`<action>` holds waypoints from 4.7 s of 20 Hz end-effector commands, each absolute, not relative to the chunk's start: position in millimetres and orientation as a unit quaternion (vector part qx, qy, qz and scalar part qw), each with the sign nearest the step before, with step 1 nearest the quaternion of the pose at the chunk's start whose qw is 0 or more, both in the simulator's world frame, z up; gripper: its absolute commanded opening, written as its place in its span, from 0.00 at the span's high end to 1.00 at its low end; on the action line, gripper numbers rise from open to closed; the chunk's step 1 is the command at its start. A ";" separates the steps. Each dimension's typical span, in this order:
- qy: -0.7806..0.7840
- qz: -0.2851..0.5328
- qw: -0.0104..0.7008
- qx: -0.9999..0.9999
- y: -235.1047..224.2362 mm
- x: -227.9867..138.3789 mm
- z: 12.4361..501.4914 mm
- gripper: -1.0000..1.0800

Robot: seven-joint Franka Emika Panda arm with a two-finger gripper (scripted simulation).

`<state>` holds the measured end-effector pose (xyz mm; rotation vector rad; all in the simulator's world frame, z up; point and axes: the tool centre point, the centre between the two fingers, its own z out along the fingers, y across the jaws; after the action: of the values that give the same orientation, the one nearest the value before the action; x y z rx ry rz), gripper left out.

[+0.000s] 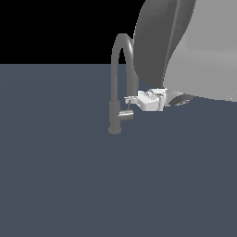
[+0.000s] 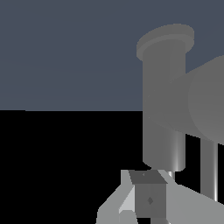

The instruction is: Turn on the faucet by rotating a designated handle.

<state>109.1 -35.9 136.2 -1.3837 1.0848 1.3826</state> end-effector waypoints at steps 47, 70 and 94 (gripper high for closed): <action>0.436 0.552 0.439 -0.558 -49.6 50.8 143.4 1.00; 0.431 0.552 0.441 -0.562 -58.0 15.9 94.7 1.00; 0.419 0.547 0.448 -0.570 -56.6 37.7 71.5 1.00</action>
<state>36.3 -57.3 75.9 -1.4138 1.0289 1.3557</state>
